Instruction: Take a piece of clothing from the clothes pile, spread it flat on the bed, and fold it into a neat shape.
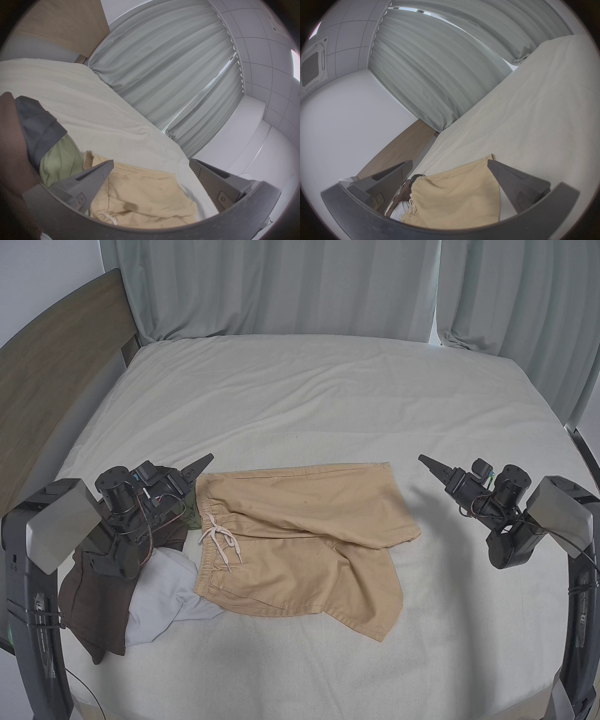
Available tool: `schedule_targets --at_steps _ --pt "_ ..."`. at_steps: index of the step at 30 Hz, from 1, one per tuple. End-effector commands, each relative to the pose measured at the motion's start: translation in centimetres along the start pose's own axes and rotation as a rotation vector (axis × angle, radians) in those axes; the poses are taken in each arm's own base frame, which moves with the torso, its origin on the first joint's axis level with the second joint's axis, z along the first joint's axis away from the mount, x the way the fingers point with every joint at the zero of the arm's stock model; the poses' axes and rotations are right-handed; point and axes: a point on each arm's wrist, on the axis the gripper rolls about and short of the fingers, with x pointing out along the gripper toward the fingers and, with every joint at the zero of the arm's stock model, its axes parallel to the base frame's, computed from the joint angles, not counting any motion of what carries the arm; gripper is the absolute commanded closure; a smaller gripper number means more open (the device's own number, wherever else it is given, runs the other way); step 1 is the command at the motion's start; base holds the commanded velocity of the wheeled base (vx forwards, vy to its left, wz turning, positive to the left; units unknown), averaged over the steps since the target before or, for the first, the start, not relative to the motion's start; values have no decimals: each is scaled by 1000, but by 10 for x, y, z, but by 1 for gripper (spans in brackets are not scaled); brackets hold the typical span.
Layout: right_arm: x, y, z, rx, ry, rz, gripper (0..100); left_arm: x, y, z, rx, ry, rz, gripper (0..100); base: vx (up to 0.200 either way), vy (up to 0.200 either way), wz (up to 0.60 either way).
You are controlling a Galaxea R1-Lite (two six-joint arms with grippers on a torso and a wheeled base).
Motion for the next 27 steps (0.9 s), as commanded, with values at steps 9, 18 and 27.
schedule_targets --at_steps 9,18,27 --pt "-70 74 -18 -13 131 -52 0 -91 -73 12 44 155 -31 0 0 0 0" --pt "-103 91 -45 11 254 -95 0 -121 -74 -10 74 265 -71 0 0 0 0" --pt "-109 97 -63 8 322 -101 0 -129 -61 -24 141 306 -35 0 0 0 0"
